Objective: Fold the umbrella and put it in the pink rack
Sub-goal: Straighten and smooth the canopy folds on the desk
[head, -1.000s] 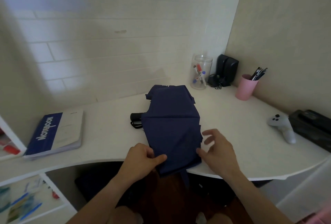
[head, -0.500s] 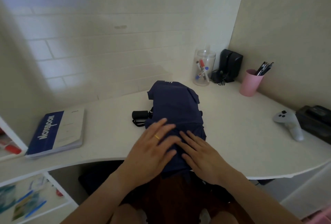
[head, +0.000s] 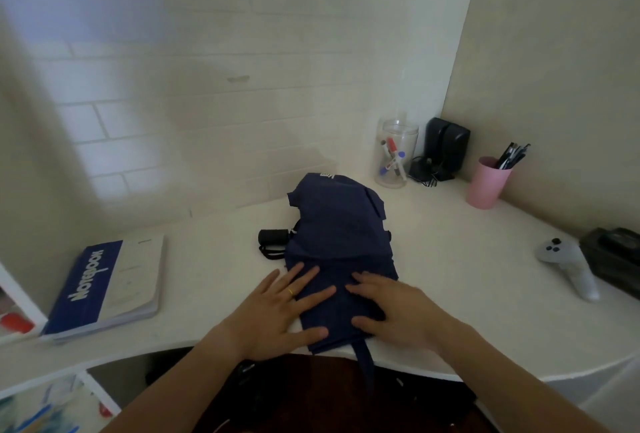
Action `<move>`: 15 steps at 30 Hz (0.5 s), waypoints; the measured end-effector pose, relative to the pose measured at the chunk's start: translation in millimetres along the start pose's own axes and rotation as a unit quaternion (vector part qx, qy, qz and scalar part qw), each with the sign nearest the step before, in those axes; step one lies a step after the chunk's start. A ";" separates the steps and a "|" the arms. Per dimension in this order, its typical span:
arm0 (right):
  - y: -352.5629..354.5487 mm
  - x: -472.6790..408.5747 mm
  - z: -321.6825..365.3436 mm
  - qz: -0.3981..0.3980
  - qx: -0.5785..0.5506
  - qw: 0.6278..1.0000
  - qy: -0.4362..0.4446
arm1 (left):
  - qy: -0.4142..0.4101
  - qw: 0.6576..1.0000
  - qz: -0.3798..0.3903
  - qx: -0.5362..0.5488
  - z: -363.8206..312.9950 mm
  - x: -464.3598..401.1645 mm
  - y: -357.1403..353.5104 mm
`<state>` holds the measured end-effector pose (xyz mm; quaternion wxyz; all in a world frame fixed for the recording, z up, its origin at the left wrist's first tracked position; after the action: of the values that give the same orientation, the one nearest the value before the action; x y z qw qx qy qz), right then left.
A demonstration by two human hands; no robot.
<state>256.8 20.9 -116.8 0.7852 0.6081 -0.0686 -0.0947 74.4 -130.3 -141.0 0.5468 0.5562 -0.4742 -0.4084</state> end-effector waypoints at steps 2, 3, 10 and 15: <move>38.8 -12.9 0.3 -0.165 -0.043 0.984 -0.058 | -0.004 1.000 -0.011 -0.001 -0.7 2.4 -1.1; 57.1 -20.7 -3.2 -0.264 -0.081 0.956 -0.100 | -0.005 1.000 -0.018 0.000 -0.8 2.2 -1.5; 84.4 -63.2 -27.6 -0.328 -0.291 0.869 -0.229 | -0.022 0.999 -0.041 0.010 -2.3 6.4 -1.3; 85.3 -43.4 -17.9 -0.336 -0.390 0.841 -0.169 | -0.061 0.988 -0.144 -0.010 -13.4 18.0 0.1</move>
<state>224.2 68.6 -38.5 0.8538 0.2124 0.0508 -0.4725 91.3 -144.9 -138.8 0.4578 0.5869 -0.4175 -0.5213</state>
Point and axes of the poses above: each hand's wrist, its own x-axis away from the middle knuckle, its own y-axis out of the back of the hand, z = x × y, the point moved 3 cm from there along -x, towards the middle knuckle, and after that the axes turned 9 degrees about y, right-handed, at the moved point
